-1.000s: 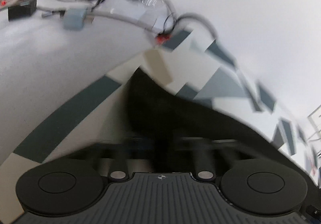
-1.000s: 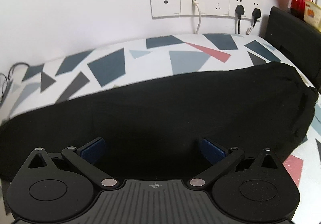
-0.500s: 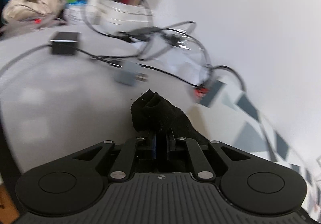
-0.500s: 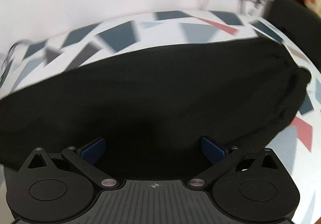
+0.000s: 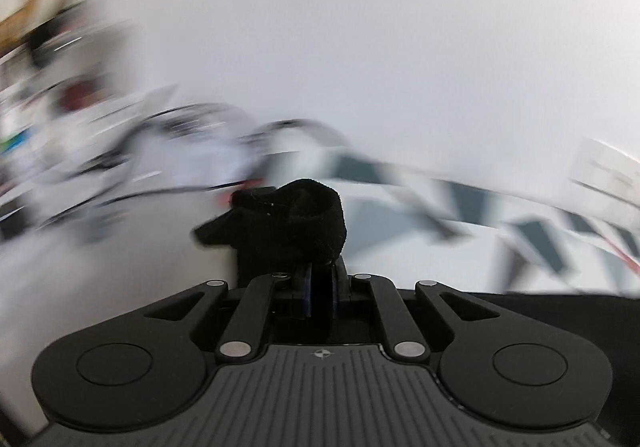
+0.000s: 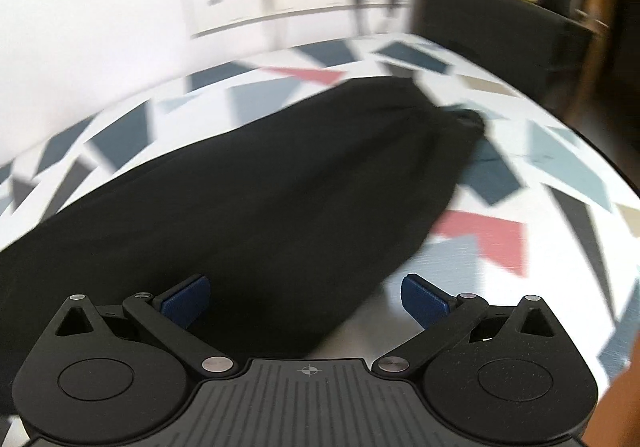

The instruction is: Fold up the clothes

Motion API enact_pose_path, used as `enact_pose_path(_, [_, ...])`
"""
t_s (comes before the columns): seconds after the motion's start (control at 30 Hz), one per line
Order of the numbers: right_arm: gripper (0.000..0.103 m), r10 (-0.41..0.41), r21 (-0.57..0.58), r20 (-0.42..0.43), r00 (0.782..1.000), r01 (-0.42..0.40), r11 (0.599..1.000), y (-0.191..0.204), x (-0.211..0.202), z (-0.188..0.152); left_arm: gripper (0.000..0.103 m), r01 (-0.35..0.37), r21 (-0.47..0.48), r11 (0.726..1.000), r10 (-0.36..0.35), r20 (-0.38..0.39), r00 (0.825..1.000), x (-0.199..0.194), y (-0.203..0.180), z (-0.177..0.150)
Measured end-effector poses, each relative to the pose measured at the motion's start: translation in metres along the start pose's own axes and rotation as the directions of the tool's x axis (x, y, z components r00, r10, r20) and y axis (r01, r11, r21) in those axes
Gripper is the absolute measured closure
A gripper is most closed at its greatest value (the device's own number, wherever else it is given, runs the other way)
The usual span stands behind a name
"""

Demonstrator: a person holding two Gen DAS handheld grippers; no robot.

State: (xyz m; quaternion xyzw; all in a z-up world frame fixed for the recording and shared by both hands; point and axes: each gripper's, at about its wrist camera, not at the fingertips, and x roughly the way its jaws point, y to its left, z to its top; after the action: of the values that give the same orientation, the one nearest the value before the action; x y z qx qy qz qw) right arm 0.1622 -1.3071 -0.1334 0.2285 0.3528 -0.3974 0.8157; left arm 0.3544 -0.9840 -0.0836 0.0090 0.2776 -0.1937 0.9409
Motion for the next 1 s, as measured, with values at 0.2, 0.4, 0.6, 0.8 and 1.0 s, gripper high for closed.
enact_pose_path(0.2, [0.001, -0.051, 0.049, 0.011, 0.999, 0.051, 0.997, -0.038, -0.006, -0.003, 0.053, 0.405, 0.309, 0.86, -0.332, -0.265, 0.906, 0.027, -0.134, -0.04])
enact_pose_path(0.4, [0.001, -0.034, 0.056, 0.026, 0.999, 0.033, 0.998, -0.044, -0.015, -0.007, 0.033, 0.456, 0.346, 0.82, -0.382, -0.263, 0.886, 0.002, -0.13, -0.055])
enact_pose_path(0.6, [0.001, 0.104, 0.003, 0.054, 0.993, -0.104, 0.995, -0.016, -0.017, -0.004, 0.025, 0.271, 0.16, 0.949, -0.232, -0.222, 0.947, 0.0, -0.053, -0.033])
enact_pose_path(0.8, [0.001, 0.135, -0.007, 0.014, 0.991, -0.135, 0.991, 0.011, -0.002, 0.005, 0.025, 0.132, 0.11, 0.985, -0.093, -0.304, 0.948, 0.009, -0.013, -0.051])
enact_pose_path(1.0, [0.001, 0.069, -0.001, -0.023, 0.997, -0.069, 0.998, 0.007, 0.008, 0.001, 0.024, 0.126, 0.156, 0.98, -0.072, -0.311, 0.948, 0.007, -0.016, -0.064])
